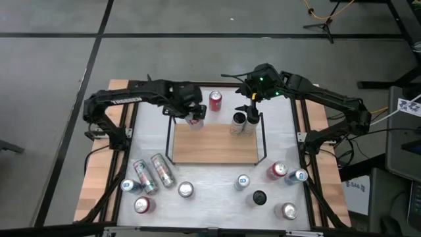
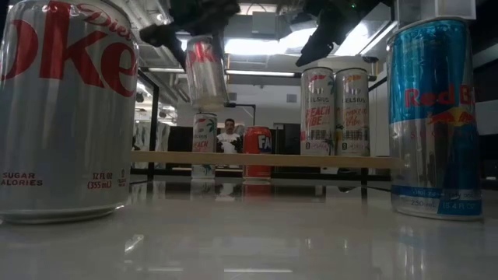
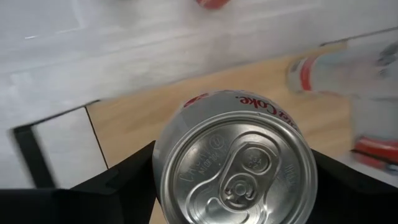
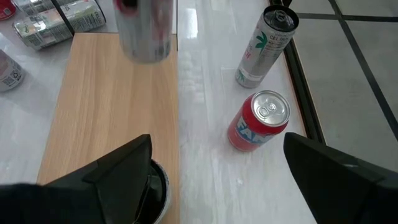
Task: Place canned beverage on shelf
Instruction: Put the top left silver-red soda can on the shelf
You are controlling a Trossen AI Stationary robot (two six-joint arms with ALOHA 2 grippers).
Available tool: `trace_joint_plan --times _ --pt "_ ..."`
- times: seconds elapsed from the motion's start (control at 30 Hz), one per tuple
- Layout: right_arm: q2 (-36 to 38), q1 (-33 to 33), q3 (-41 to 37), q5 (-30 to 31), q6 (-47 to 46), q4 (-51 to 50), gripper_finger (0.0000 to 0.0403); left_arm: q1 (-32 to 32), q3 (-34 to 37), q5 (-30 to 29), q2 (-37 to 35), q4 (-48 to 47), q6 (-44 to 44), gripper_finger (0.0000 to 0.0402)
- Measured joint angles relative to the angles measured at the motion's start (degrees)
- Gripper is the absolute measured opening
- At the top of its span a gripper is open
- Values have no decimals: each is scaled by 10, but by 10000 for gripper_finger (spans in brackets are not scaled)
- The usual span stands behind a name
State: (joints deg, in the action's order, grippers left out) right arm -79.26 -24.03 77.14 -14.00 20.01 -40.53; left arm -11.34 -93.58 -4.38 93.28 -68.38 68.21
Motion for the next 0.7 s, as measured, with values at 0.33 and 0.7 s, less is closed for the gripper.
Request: trace_joint_plan --times 0.33,0.7 --pt "0 0 0 0 0 0 360 1 0 20 67 18 -11 284" --pt "0 0 0 0 0 0 360 3 1 26 108 19 -12 285"
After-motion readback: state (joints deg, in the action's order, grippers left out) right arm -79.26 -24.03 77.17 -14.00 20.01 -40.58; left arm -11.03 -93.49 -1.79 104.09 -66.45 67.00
